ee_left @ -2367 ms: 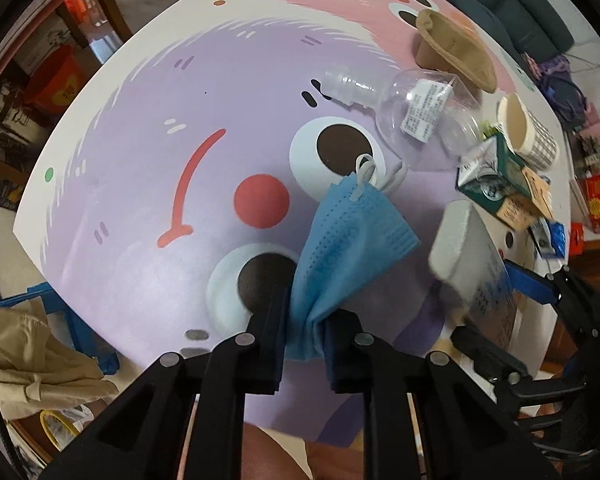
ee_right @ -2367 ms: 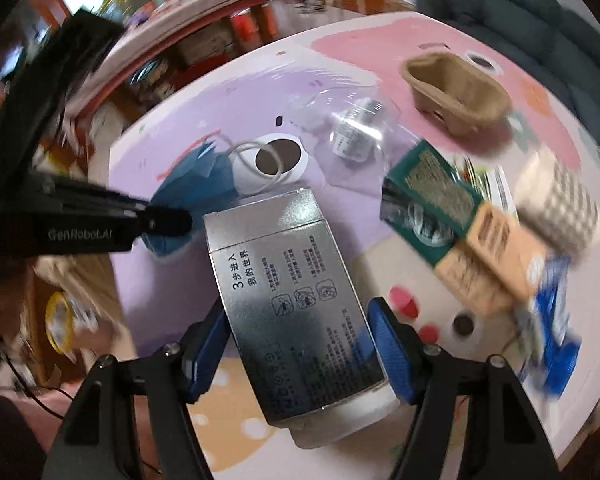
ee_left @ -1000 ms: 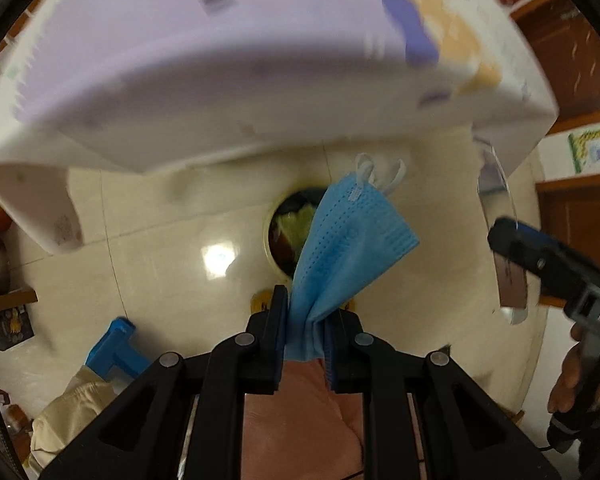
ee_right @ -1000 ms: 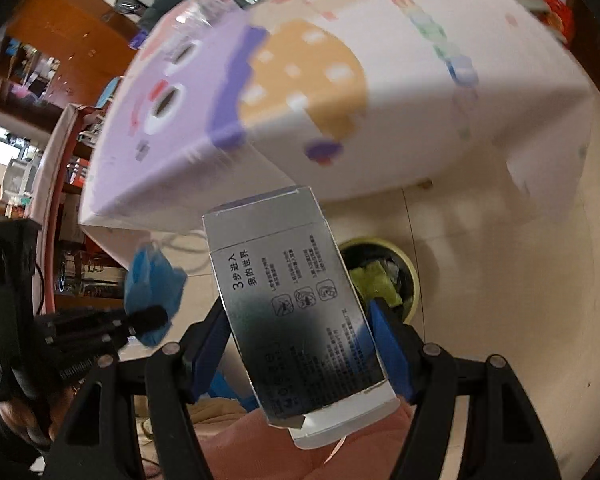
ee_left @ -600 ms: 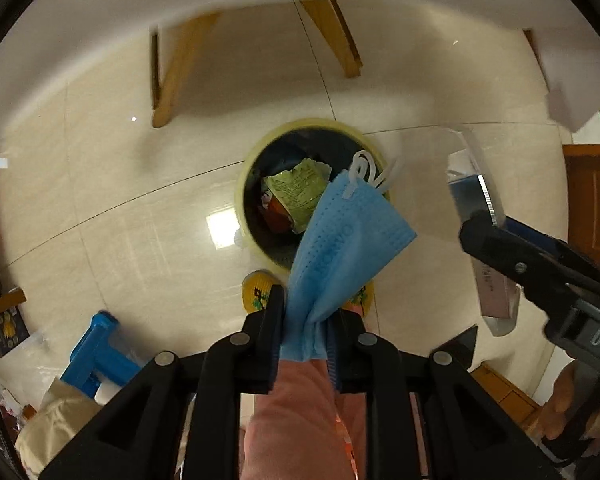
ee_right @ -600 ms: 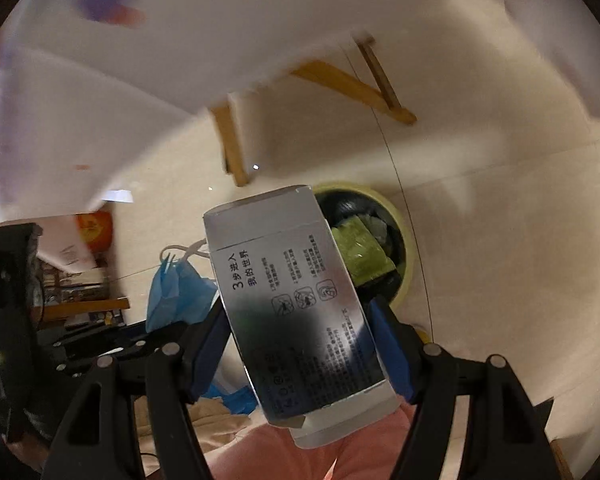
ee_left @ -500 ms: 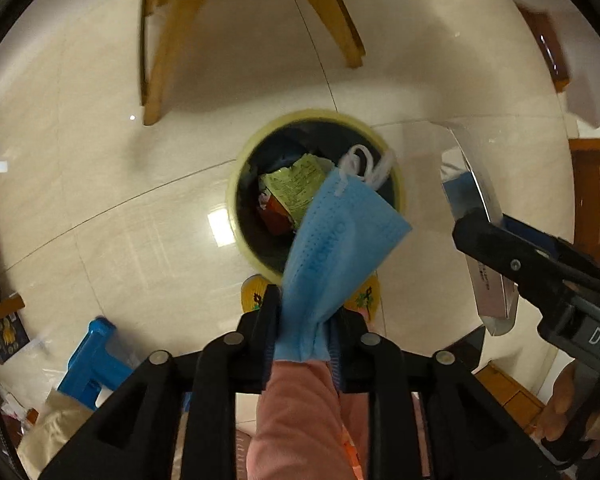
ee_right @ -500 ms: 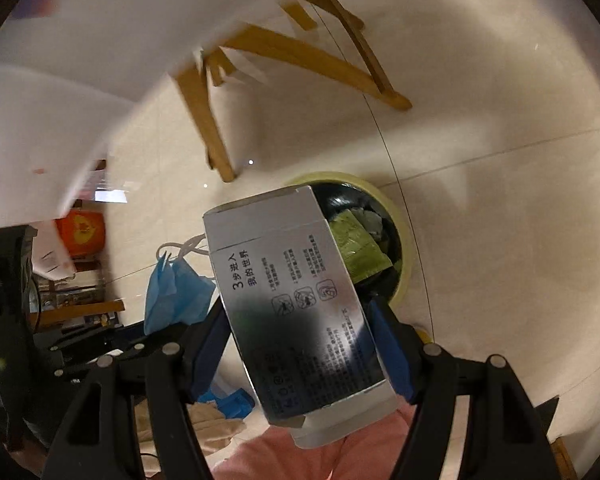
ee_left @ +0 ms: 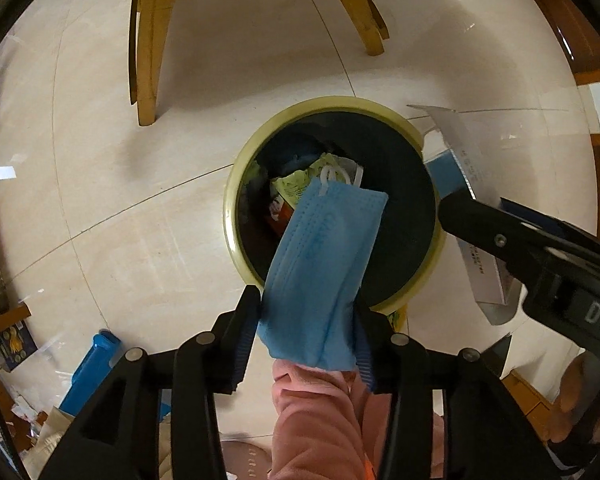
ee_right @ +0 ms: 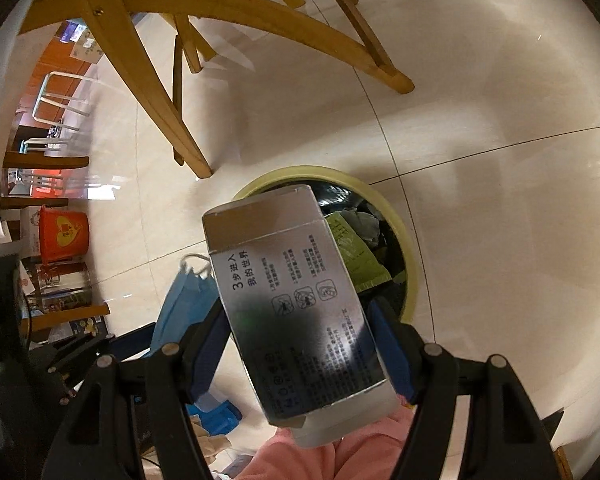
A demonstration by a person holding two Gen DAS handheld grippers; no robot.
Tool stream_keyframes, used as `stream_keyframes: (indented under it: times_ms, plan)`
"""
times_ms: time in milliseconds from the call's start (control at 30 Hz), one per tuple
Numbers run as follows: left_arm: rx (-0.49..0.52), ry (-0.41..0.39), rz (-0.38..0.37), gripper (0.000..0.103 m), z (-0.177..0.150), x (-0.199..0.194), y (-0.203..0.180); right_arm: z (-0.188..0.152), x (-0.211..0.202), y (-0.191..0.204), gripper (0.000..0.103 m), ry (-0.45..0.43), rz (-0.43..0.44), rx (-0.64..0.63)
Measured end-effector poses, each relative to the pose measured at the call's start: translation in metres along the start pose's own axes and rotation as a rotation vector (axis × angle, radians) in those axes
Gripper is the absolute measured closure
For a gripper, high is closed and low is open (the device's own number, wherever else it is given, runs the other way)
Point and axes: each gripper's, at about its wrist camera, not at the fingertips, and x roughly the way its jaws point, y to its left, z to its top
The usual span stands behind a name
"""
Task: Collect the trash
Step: 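Open the left tool over the bin to drop the blue mask, then open the right tool over the bin to drop the silver box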
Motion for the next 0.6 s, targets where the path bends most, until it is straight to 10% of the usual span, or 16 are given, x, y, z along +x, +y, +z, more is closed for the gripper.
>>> stream_keyframes:
  times_ms: [600]
  plan:
    - [0.004,-0.06,0.029,0.05,0.006,-0.014,0.003,0.003,0.008,0.009,0.032,0.008,-0.008,-0.029]
